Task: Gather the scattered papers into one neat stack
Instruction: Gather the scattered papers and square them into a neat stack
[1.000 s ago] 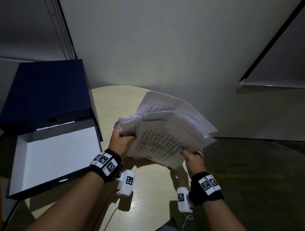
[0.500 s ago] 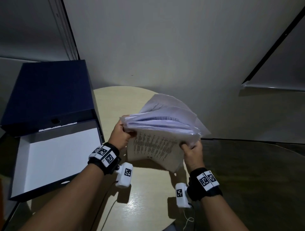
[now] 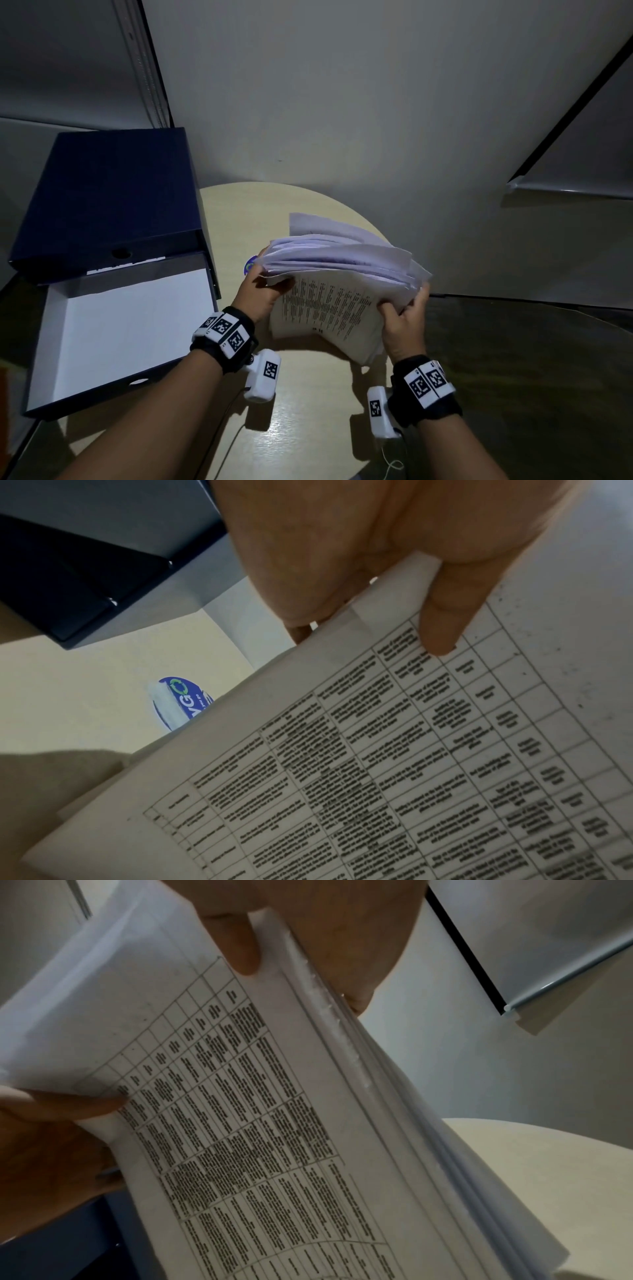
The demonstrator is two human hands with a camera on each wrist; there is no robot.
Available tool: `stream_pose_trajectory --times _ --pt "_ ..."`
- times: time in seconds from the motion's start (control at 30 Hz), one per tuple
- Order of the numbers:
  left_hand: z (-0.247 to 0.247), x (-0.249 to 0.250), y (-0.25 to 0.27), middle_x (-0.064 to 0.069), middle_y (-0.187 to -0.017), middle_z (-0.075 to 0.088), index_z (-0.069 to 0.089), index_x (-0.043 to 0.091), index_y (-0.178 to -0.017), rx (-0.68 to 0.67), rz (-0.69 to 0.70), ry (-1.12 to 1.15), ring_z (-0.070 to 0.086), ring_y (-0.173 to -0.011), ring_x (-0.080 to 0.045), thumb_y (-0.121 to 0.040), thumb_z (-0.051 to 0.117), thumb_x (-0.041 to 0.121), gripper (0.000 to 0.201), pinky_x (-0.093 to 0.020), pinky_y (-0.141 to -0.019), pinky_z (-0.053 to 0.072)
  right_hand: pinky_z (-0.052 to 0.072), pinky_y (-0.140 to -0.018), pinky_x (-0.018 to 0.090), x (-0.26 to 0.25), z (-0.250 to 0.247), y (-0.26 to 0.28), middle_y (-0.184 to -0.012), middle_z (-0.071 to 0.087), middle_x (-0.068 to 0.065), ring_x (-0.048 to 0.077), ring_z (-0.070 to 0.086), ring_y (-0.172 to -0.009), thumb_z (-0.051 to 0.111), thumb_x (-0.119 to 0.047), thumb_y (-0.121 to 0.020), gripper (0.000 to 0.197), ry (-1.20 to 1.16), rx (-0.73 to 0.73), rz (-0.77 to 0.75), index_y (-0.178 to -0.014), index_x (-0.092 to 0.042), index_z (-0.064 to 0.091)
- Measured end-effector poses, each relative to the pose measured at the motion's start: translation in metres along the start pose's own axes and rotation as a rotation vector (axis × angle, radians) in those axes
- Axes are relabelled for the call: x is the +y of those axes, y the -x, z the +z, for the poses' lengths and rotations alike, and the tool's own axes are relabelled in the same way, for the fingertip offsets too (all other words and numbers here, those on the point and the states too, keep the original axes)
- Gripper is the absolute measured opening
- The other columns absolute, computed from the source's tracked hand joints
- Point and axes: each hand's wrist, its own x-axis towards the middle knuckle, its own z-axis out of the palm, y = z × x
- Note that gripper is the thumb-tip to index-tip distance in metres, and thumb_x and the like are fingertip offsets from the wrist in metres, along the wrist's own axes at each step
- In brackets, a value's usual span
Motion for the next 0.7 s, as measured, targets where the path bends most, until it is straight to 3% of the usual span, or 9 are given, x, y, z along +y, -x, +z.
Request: stream_pose_trajectory --times 0.1,0.17,0.23,0.3,0.43,0.47,0.57,0.63,0.7 --pt "0.0 -0.006 -0.001 -0.01 -0.126 0.063 0.049 0.015 -0.135 0.029 -0.072 0.055 0.057 -0.121 -0.024 -0.071 0.074 0.006 0.069 -0.039 -0.099 0.048 0.056 -0.087 0.062 -0.003 0.001 0.001 -0.118 0.058 0.017 0.037 0.062 -0.108 0.059 -0.012 -0.074 0.063 -0.007 -0.012 -0.024 -0.121 -0.048 0.038" --pt "-0.001 -0.007 -0.001 -0.013 -0.129 0.061 0.046 0.015 -0.137 0.024 -0.083 0.041 0.055 -0.123 -0.028 -0.069 0.075 0.004 0.075 -0.041 -0.099 0.049 0.058 -0.087 0.054 -0.002 0.002 0.0 -0.112 0.061 0.011 0.033 0.063 -0.106 0.059 -0.011 -0.075 0.059 -0.023 -0.048 0.006 -0.12 -0.044 0.039" --pt "-0.001 -0.005 -0.003 -0.014 -0.134 0.056 0.043 0.016 -0.14 -0.006 -0.065 0.019 0.055 -0.121 -0.025 -0.07 0.072 -0.008 0.079 -0.039 -0.098 0.05 0.058 -0.087 0.049 -0.001 0.001 -0.004 -0.111 0.062 0.009 0.029 0.064 -0.105 0.06 -0.01 -0.075 0.058 -0.028 -0.073 0.026 -0.122 -0.038 0.041" --pt "-0.001 -0.003 -0.006 -0.011 -0.134 0.051 0.038 0.024 -0.143 -0.012 -0.077 0.02 0.057 -0.112 -0.017 -0.071 0.063 -0.021 0.089 -0.03 -0.085 0.055 0.057 -0.086 0.048 -0.001 -0.001 -0.008 -0.112 0.061 0.012 0.027 0.064 -0.104 0.061 -0.008 -0.073 0.061 -0.072 -0.094 0.049 -0.128 -0.026 0.041" --pt "0.002 0.0 -0.01 -0.01 -0.129 0.045 0.034 0.035 -0.145 0.02 -0.09 0.034 0.054 -0.102 -0.021 -0.083 0.054 -0.015 0.082 -0.024 -0.068 0.055 0.055 -0.083 0.038 0.005 -0.007 -0.017 -0.107 0.061 0.01 0.023 0.062 -0.099 0.056 0.0 -0.063 0.066 -0.121 -0.085 0.123 -0.127 -0.016 0.045" --pt "0.004 0.004 -0.01 -0.009 -0.127 0.049 0.04 0.033 -0.14 0.006 -0.08 0.033 0.056 -0.101 -0.02 -0.083 0.053 -0.014 0.076 -0.023 -0.069 0.055 0.054 -0.083 0.039 0.005 -0.007 -0.018 -0.104 0.062 0.009 0.025 0.061 -0.099 0.055 -0.001 -0.062 0.062 -0.105 -0.078 0.135 -0.122 -0.016 0.049" --pt "0.005 0.005 -0.012 -0.011 -0.116 0.062 0.058 0.018 -0.119 -0.026 0.009 -0.023 0.062 -0.105 -0.02 -0.071 0.065 -0.002 0.053 -0.021 -0.076 0.056 0.053 -0.091 0.059 0.008 -0.006 -0.022 -0.098 0.066 0.012 0.036 0.062 -0.1 0.056 -0.006 -0.067 0.039 -0.031 -0.046 0.127 -0.102 -0.022 0.062" --pt "0.004 0.007 -0.011 -0.014 -0.119 0.061 0.061 0.02 -0.112 -0.025 0.035 -0.008 0.062 -0.106 -0.019 -0.068 0.074 0.004 0.049 -0.024 -0.081 0.055 0.051 -0.09 0.066 0.006 -0.006 -0.025 -0.095 0.066 0.015 0.038 0.063 -0.098 0.057 -0.006 -0.075 0.026 -0.018 -0.028 0.112 -0.096 -0.02 0.063" --pt "0.001 0.009 -0.009 -0.006 -0.115 0.064 0.062 0.029 -0.109 -0.025 0.065 -0.051 0.062 -0.105 -0.017 -0.074 0.075 0.014 0.04 -0.033 -0.088 0.053 0.053 -0.087 0.065 0.004 -0.006 -0.026 -0.093 0.066 0.012 0.032 0.064 -0.093 0.058 0.002 -0.086 0.023 -0.021 0.002 0.095 -0.096 -0.017 0.062"
